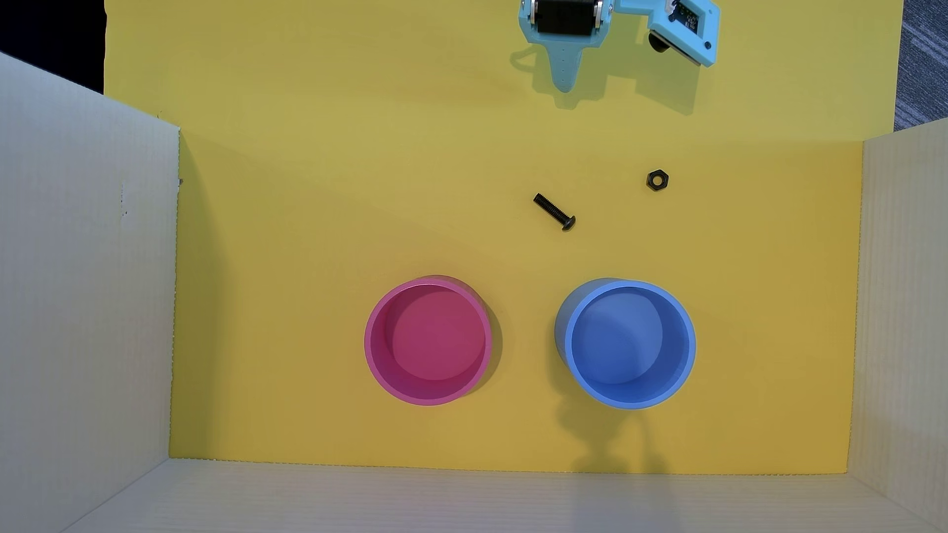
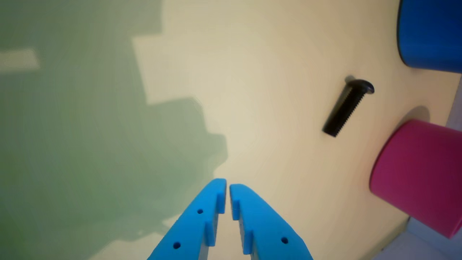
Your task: Pick up the bolt and place it in the pink box
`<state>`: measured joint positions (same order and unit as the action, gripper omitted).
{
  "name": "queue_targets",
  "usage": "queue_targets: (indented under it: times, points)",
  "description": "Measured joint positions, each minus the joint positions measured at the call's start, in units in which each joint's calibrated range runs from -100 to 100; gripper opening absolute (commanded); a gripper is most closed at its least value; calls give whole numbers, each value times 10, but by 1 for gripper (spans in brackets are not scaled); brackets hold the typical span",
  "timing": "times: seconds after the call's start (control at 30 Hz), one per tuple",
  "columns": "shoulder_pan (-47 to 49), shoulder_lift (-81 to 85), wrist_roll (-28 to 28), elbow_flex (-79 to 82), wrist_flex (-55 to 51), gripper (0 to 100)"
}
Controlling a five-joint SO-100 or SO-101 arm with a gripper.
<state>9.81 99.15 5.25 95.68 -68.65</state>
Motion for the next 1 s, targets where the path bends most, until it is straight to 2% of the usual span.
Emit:
queue_targets:
  times: [0.23, 1.0]
  points:
    - [-31, 0, 26, 0, -12, 1]
    - [-32, -5, 27, -34, -3, 1]
